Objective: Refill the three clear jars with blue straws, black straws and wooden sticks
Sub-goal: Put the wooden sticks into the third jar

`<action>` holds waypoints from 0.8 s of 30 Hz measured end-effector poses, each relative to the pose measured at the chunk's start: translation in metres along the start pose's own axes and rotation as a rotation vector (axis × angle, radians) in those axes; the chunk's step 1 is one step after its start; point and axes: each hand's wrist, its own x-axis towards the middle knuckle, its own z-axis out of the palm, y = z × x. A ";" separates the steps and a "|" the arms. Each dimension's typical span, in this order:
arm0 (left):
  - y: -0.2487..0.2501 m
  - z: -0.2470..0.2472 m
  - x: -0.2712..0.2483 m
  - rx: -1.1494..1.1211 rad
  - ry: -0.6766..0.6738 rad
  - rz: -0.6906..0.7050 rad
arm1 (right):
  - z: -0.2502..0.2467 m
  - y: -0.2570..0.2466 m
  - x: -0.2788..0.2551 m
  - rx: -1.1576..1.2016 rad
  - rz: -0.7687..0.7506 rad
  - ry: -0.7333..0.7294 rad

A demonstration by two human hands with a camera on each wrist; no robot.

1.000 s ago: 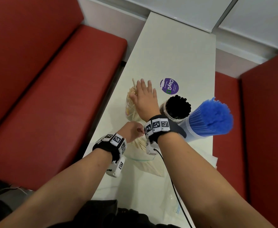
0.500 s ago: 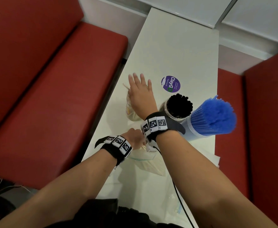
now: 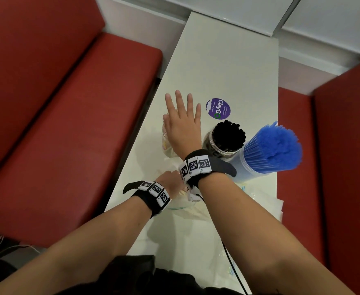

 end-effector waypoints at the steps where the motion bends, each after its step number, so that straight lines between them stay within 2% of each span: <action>1: -0.001 -0.001 0.000 0.010 0.001 -0.005 | -0.001 0.001 -0.001 -0.009 0.006 -0.039; 3: -0.001 -0.005 -0.005 0.005 0.012 -0.026 | 0.000 0.004 -0.007 -0.040 0.002 -0.184; 5: -0.001 -0.007 -0.006 0.061 0.028 -0.014 | -0.003 0.006 -0.010 0.002 -0.008 -0.202; 7: -0.002 -0.006 -0.008 0.043 0.033 -0.006 | -0.012 0.007 -0.015 0.150 0.003 -0.039; 9: -0.003 -0.006 -0.009 0.057 -0.017 -0.021 | -0.021 0.008 -0.025 0.326 -0.012 0.254; 10: -0.004 -0.006 -0.009 0.067 -0.036 -0.009 | -0.023 0.009 -0.032 0.415 -0.027 0.356; 11: -0.004 -0.006 -0.010 0.075 -0.047 0.010 | -0.024 0.010 -0.040 0.506 -0.036 0.386; 12: -0.003 -0.006 -0.010 0.100 -0.064 0.023 | -0.024 0.009 -0.049 0.609 -0.036 0.333; 13: -0.003 -0.004 -0.010 0.111 -0.078 0.027 | -0.024 0.007 -0.060 0.710 -0.013 0.220; 16: 0.000 0.008 -0.011 0.125 -0.068 0.051 | -0.011 0.004 -0.095 0.846 0.140 -0.237; 18: 0.000 0.018 -0.013 0.136 -0.051 0.036 | -0.001 0.008 -0.117 0.756 0.192 -0.440; 22: -0.005 0.030 -0.015 0.099 -0.056 0.038 | 0.012 0.021 -0.142 0.468 0.242 -0.682; 24: -0.007 0.034 -0.015 0.078 -0.048 0.033 | 0.016 0.026 -0.148 0.283 0.215 -0.817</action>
